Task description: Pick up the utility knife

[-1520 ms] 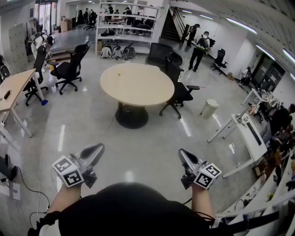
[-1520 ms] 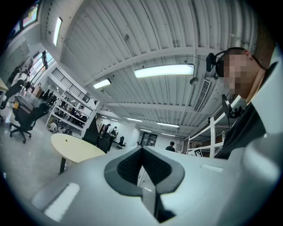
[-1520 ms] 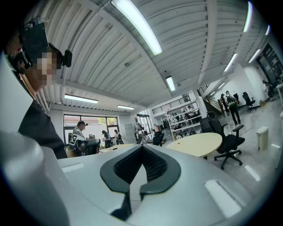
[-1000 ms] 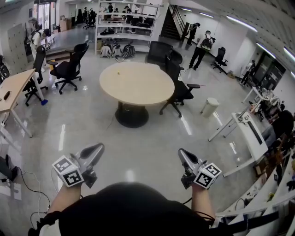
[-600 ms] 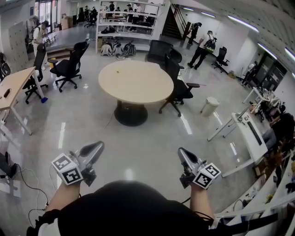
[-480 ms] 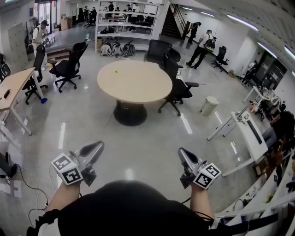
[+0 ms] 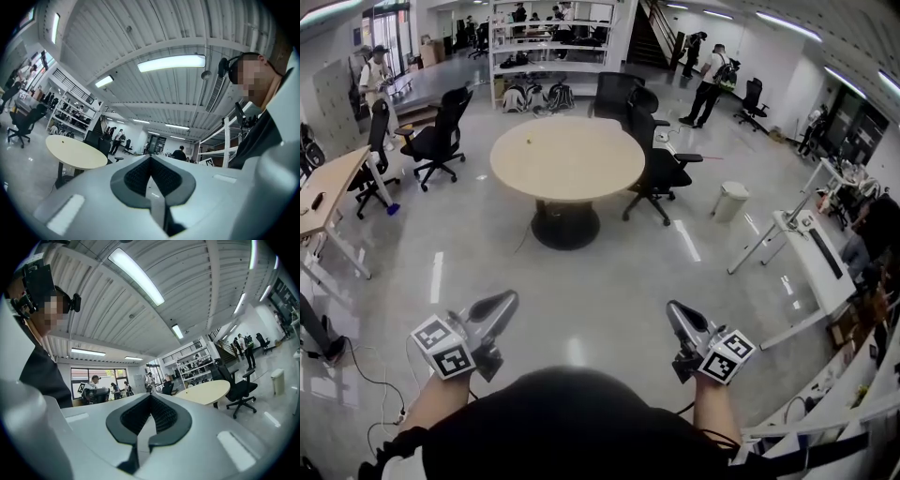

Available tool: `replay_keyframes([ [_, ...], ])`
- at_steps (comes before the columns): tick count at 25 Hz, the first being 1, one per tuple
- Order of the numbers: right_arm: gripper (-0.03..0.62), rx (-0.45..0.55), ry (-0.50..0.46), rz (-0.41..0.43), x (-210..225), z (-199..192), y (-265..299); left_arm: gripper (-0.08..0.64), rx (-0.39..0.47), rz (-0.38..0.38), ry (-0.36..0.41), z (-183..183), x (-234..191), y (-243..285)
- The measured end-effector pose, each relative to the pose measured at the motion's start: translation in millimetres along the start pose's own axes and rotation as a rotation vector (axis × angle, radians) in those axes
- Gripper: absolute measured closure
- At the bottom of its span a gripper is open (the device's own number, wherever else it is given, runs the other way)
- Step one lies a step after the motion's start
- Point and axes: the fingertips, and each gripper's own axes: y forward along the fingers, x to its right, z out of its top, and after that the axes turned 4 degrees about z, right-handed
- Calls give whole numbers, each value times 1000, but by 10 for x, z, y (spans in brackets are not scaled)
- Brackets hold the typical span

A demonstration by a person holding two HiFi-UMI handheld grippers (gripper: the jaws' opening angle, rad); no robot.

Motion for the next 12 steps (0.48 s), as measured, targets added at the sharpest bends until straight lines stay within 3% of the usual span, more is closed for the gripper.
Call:
replay_keyframes([
  [6,578,-13,26,-1,155,-77,22,561,-20,1,-5,-31,-59,138],
  [12,578,-30,2,-16,219,-65,498,561,-10,-33,-27,36,-564,234],
])
